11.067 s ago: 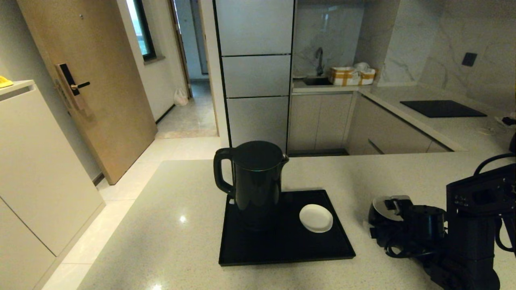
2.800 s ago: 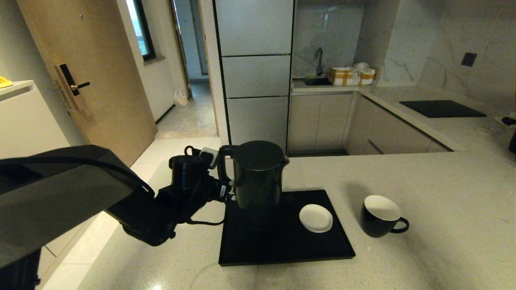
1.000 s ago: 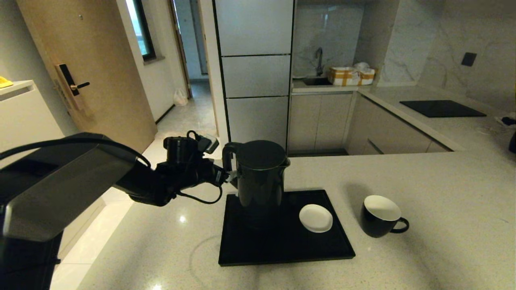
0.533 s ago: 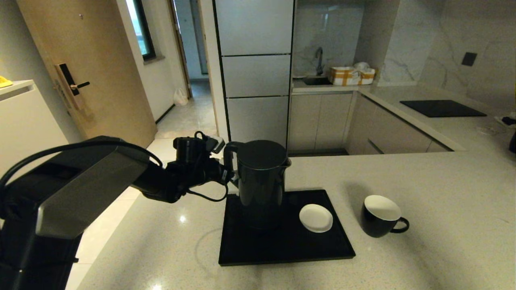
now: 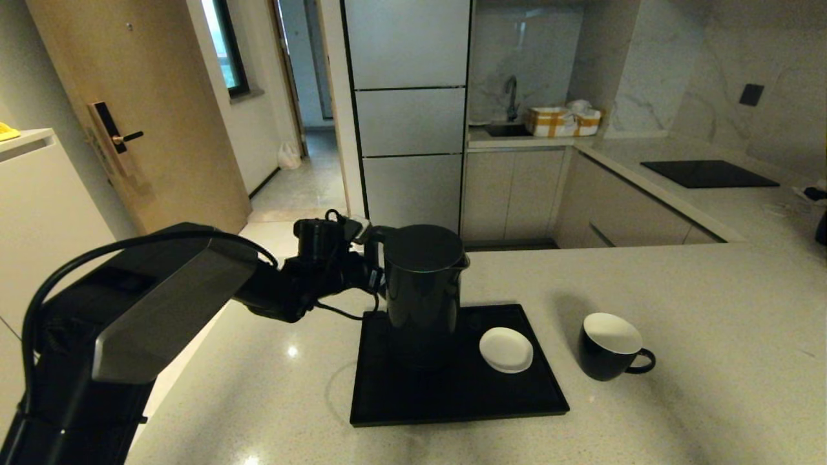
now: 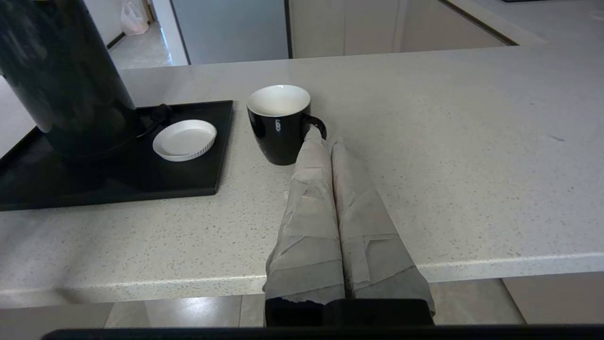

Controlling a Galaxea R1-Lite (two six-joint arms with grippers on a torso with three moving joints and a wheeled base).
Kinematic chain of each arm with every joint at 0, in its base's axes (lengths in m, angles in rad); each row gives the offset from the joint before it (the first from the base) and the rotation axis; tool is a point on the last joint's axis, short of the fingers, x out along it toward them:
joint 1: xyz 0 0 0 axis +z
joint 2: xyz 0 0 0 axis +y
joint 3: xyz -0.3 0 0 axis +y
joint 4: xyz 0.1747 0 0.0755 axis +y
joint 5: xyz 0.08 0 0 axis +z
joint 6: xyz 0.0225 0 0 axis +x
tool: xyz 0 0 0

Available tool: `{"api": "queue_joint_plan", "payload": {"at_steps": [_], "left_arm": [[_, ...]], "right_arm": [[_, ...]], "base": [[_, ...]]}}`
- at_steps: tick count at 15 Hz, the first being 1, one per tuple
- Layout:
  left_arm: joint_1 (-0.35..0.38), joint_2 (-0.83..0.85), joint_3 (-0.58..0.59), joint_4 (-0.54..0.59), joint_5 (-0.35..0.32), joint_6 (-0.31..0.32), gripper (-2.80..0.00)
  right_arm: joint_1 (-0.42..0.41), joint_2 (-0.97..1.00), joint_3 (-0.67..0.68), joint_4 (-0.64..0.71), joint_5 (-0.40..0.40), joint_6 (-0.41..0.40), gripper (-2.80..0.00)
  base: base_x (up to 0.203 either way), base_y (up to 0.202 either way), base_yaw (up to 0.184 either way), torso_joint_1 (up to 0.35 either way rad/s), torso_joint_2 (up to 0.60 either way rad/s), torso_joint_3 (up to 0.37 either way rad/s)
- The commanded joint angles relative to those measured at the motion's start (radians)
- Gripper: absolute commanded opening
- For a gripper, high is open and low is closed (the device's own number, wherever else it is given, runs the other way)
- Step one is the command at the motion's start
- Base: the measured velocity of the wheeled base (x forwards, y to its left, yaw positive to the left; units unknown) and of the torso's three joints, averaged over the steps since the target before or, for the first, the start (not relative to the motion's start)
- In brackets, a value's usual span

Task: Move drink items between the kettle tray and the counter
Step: Pick up the kettle

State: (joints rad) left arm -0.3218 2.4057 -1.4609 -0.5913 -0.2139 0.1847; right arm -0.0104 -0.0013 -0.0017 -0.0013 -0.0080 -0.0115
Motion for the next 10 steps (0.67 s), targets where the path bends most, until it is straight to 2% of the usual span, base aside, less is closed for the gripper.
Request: {"api": "queue_joint_plan", "payload": {"at_steps": [1, 7, 10], "left_arm": [[-0.008, -0.002, -0.001, -0.005, -0.001, 0.001, -2.8], [-0.008, -0.009, 0.014, -0.012, -0.001, 0.0, -2.8], [-0.008, -0.052, 0.082, -0.023, -0.001, -0.001, -2.8]], "right_arm": [[0.0, 0.0, 0.0, 0.0, 0.0, -0.001, -2.8], [0.0, -0.002, 0.0, 0.0, 0.0, -0.001, -2.8], [0.0, 0.0, 0.0, 0.0, 0.0, -0.001, -2.8]], "base": [[0.0, 0.0, 0.0, 0.0, 0.0, 0.0], [0.0, 0.0, 0.0, 0.0, 0.0, 0.0], [0.0, 0.0, 0.0, 0.0, 0.0, 0.0]]}}
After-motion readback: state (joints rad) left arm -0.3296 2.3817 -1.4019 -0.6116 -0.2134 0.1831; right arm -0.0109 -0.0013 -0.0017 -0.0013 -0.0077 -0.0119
